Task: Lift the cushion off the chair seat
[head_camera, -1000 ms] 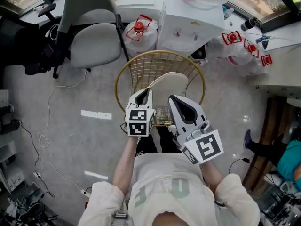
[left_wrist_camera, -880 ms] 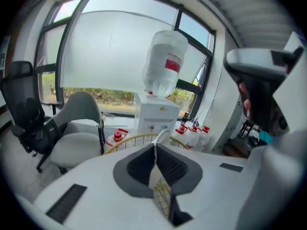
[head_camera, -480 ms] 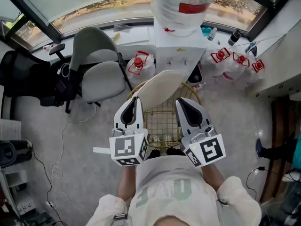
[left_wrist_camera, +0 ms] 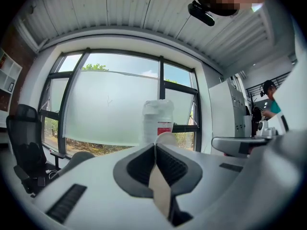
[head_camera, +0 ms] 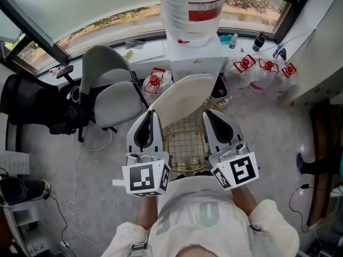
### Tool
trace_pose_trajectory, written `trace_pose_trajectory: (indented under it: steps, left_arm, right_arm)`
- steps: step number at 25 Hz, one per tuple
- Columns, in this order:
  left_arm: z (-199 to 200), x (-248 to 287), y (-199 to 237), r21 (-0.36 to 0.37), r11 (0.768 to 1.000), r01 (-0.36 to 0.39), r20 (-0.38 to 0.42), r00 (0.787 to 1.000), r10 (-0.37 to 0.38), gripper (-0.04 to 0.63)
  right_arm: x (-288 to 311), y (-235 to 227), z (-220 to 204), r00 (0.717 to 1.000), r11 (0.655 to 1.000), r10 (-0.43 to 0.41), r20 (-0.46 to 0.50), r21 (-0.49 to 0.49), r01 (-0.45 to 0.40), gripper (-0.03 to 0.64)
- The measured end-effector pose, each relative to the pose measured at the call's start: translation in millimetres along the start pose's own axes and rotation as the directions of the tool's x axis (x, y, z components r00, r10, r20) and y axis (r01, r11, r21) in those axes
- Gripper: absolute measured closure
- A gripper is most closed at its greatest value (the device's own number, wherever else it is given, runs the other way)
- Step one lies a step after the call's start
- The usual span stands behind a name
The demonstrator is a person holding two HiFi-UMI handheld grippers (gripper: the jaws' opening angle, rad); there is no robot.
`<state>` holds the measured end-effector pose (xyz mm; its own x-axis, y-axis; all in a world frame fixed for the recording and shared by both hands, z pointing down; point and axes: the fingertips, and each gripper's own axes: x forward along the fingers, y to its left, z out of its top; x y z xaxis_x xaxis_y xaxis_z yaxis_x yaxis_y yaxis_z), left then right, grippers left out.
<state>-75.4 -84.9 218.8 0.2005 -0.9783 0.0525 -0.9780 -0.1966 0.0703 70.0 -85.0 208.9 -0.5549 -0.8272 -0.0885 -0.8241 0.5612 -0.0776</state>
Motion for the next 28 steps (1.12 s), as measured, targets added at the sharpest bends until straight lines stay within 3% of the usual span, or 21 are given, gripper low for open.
trace_pose_trajectory:
  steps: [28]
  left_arm:
    - [16,-5,-5,0.024,1.000,-0.017,0.033,0.999,0.016,0.571]
  right_arm:
    - [-10,-4,-1,1.000,0.999,0.004,-0.019,-0.048,-0.004,0.601]
